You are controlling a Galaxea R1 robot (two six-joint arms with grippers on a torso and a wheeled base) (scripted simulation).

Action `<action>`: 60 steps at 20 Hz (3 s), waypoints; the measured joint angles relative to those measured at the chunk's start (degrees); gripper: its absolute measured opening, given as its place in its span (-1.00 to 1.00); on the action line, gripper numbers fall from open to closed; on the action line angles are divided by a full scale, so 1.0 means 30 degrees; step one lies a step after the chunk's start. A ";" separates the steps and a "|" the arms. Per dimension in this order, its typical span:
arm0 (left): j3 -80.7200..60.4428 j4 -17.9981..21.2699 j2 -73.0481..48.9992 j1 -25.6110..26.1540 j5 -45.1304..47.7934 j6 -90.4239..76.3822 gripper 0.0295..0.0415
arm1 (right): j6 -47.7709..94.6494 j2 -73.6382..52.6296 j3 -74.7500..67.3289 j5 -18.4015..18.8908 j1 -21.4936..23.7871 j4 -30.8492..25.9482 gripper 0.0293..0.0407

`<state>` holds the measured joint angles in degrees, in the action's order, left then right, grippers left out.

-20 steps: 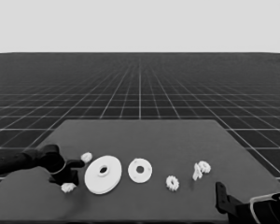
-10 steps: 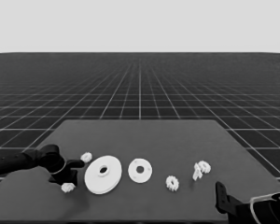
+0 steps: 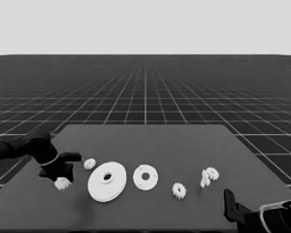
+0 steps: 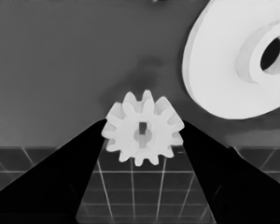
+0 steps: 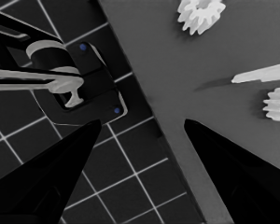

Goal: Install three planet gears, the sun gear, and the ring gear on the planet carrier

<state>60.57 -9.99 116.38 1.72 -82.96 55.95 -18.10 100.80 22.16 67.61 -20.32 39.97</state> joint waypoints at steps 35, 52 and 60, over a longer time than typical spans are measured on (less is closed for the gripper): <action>0.6470 -0.0559 1.7358 -0.0110 -0.2257 1.0739 0.49 | 0.0000 0.0000 0.0000 0.0000 0.0000 0.0000 0.61; 1.5092 0.0337 0.8508 0.1111 0.1839 -0.6465 0.49 | 0.0000 0.0000 0.0000 0.0000 0.0000 0.0000 0.61; 1.6677 -0.0095 0.9262 0.2230 0.2897 -0.7141 0.49 | 0.0000 0.0000 0.0000 0.0000 0.0000 0.0000 0.61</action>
<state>110.60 -10.27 144.17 8.41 -74.27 34.53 -18.10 100.80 22.16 67.61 -20.32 39.97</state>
